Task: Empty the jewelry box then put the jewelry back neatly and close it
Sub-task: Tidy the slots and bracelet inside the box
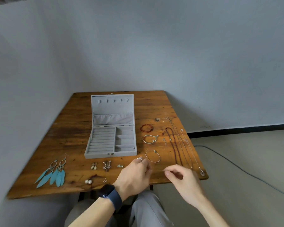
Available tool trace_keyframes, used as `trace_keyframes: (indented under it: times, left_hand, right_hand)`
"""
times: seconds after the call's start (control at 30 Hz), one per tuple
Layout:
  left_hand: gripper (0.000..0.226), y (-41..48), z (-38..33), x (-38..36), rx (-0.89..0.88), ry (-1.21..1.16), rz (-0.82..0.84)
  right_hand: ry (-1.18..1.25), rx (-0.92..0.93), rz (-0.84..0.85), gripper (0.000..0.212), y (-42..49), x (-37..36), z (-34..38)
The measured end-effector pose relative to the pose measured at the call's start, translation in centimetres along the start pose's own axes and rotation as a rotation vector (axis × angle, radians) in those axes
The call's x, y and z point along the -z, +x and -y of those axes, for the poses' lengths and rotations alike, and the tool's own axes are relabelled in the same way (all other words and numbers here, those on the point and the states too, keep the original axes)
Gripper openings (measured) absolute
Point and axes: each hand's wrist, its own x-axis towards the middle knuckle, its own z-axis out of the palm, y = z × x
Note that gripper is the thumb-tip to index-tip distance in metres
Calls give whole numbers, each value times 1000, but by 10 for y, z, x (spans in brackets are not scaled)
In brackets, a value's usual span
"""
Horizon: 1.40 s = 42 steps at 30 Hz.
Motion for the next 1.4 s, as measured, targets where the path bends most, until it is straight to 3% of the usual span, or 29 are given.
trace_keyframes:
  times: [0.17, 0.4, 0.63, 1.4]
  left_hand:
    - [27, -11, 5, -15, -26, 127, -53]
    - [31, 5, 4, -16, 22, 227, -136]
    - [34, 20, 8, -12, 43, 349, -133]
    - [30, 30, 17, -2, -42, 408, -187]
  right_hand:
    - [-159, 92, -33, 13, -9, -4, -4]
    - [-376, 85, -48, 25, 11, -9, 0]
    - [-513, 96, -61, 10, 29, -12, 6]
    - [-540, 180, -62, 20, 43, -16, -11]
